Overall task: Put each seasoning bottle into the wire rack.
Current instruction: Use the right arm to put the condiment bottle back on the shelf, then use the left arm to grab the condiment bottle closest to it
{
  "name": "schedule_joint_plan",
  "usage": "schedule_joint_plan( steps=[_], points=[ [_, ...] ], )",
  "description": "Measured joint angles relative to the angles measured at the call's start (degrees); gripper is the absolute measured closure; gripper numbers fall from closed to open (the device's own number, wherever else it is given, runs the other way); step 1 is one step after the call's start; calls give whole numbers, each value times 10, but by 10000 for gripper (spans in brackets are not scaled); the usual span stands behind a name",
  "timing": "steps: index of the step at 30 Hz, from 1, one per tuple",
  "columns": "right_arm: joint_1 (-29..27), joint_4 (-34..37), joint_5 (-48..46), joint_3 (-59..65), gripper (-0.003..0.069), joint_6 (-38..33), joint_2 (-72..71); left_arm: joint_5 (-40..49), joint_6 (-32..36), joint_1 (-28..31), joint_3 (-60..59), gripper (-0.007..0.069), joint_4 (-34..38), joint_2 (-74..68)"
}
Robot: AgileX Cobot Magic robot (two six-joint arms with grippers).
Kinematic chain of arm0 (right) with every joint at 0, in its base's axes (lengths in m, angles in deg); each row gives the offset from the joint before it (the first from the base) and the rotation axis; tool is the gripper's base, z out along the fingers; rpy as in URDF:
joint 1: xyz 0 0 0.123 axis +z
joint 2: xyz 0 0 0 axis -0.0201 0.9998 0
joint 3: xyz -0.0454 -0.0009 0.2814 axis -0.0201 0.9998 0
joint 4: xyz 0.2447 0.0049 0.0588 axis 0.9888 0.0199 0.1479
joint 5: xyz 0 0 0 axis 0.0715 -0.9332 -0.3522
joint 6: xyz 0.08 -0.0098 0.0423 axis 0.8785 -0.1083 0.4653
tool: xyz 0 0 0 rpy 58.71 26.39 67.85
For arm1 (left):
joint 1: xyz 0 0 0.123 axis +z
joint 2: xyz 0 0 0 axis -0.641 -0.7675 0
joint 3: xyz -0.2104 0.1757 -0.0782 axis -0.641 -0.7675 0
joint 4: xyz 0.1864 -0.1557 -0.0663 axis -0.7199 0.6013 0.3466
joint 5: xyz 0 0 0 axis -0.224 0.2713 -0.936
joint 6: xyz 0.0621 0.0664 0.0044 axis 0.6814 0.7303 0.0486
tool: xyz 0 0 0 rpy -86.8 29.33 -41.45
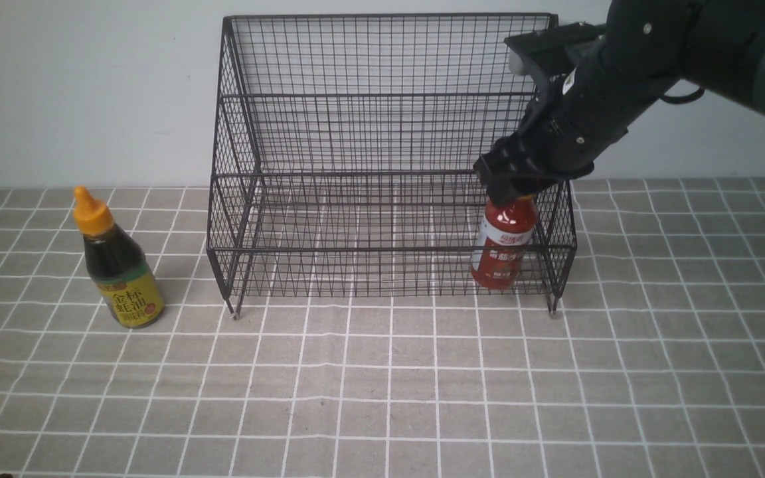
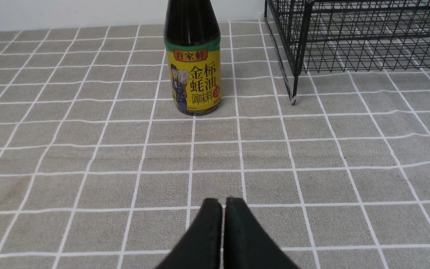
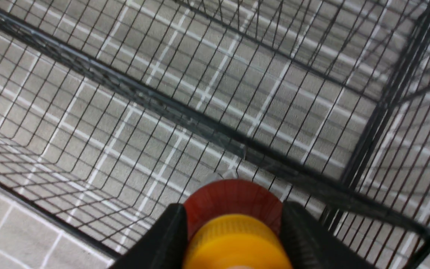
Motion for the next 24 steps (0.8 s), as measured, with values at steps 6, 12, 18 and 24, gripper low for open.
schedule_joint_plan(
  steps=[6,12,18,24],
  points=[
    [0,-7,-28,-3,134,38,-34,0,0,0,0,631,0,0],
    [0,-20,-102,-50,116,49,-101,0,0,0,0,631,0,0],
    [0,-43,-118,-69,380,92,-267,0,0,0,0,631,0,0],
    [0,-76,-119,25,631,146,-475,0,0,0,0,631,0,0]
  ],
)
